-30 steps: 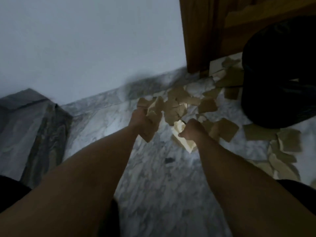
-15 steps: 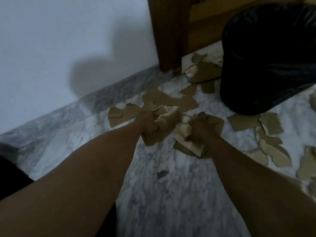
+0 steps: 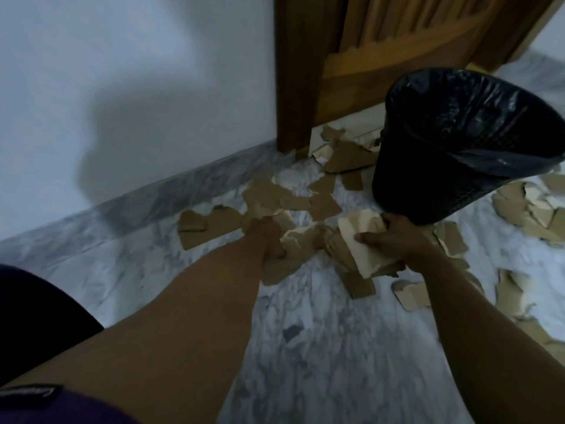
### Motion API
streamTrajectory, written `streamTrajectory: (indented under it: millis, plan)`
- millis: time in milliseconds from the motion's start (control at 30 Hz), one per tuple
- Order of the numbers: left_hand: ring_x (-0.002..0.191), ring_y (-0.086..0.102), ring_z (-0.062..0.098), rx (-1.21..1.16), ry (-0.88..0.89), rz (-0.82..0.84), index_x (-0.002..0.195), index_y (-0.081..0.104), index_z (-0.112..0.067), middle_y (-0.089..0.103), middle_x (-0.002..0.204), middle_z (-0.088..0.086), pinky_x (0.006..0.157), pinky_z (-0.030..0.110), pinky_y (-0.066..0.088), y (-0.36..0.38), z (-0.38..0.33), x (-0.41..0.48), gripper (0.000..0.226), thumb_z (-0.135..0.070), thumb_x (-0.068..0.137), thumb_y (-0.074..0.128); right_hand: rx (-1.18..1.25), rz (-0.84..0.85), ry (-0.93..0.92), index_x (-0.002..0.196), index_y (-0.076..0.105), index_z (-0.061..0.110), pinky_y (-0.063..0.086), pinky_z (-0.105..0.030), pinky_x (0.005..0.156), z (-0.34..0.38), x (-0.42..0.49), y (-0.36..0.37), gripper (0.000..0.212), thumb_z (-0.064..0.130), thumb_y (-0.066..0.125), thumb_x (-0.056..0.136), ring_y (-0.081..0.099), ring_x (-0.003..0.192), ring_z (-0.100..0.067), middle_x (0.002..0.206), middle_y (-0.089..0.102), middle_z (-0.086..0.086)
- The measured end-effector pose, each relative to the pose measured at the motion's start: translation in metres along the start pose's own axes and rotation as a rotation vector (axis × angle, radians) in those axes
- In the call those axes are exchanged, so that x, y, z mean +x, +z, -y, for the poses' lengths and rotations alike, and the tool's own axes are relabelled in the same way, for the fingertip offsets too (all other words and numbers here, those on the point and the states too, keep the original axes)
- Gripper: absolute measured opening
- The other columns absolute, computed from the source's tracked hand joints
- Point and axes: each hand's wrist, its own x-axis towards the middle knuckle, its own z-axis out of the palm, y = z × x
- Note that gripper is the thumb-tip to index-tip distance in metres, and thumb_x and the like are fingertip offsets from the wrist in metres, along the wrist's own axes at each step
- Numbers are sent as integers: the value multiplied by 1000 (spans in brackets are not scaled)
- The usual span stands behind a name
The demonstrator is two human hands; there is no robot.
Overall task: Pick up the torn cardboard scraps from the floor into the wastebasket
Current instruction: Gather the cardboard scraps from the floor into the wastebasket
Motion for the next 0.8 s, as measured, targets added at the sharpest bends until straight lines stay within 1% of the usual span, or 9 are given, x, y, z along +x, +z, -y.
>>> streamTrajectory:
  millis: [133, 233, 367, 433, 467, 500, 600, 700, 800]
  plan:
    - [121, 51, 33, -58, 72, -27, 132, 55, -14, 53, 133, 12, 101, 45, 44, 6, 10, 10, 66, -52, 80, 69, 238, -200, 130, 133, 48, 7, 49, -41, 84, -10, -12, 2, 65, 25, 81, 80, 57, 101, -29, 119, 55, -9]
    - [119, 56, 34, -226, 102, -27, 132, 54, -10, 56, 130, 11, 95, 43, 49, 4, 9, 17, 65, -41, 78, 76, 402, -285, 256, 123, 47, 17, 53, -46, 88, -18, -21, 4, 59, 22, 83, 77, 60, 102, -29, 116, 54, -6]
    - [113, 59, 32, -575, 70, 26, 138, 48, -6, 54, 131, 10, 82, 37, 55, -15, -2, 25, 75, -34, 77, 81, 423, 18, 395, 111, 63, 4, 57, -37, 68, -11, -27, 5, 38, 22, 79, 81, 67, 84, -27, 95, 69, -11]
    - [114, 58, 31, -812, 69, 8, 139, 46, -9, 54, 132, 10, 86, 38, 55, -19, -9, 31, 79, -35, 74, 83, 212, 111, 431, 103, 63, 8, 55, -38, 73, -7, -22, 20, 28, 25, 76, 84, 65, 89, -27, 95, 67, -9]
    - [117, 57, 31, -912, 65, -13, 141, 45, -10, 54, 135, 9, 91, 41, 55, -19, -11, 36, 83, -35, 73, 84, 88, 126, 437, 107, 61, 9, 55, -40, 81, -7, -19, 31, 33, 30, 75, 85, 63, 97, -29, 103, 66, -11]
    - [118, 57, 31, -996, 57, -40, 142, 45, -11, 54, 136, 9, 94, 43, 54, -18, -13, 39, 85, -35, 72, 85, -40, 126, 434, 121, 59, 8, 53, -43, 91, -11, -15, 43, 51, 39, 75, 84, 61, 107, -31, 117, 63, -13]
    - [112, 61, 32, -1195, 26, -111, 136, 52, -10, 61, 128, 10, 92, 45, 55, -15, -12, 46, 74, -32, 73, 84, -264, 91, 468, 149, 37, 11, 42, -43, 108, -29, -7, 71, 93, 59, 72, 77, 46, 130, -35, 149, 37, -16]
    - [111, 63, 33, -1297, 23, -134, 128, 59, -9, 65, 122, 12, 91, 47, 55, -11, -14, 49, 61, -27, 76, 83, -236, 83, 415, 149, 36, 9, 45, -39, 105, -31, -10, 85, 97, 54, 78, 74, 48, 130, -32, 148, 41, -14]
    - [124, 54, 32, -1185, 93, -124, 141, 47, -10, 55, 138, 12, 100, 42, 49, -2, -18, 51, 66, -22, 83, 77, -298, 77, 332, 151, 31, 10, 44, -37, 105, -26, -6, 89, 108, 54, 84, 67, 45, 134, -28, 150, 42, -11]
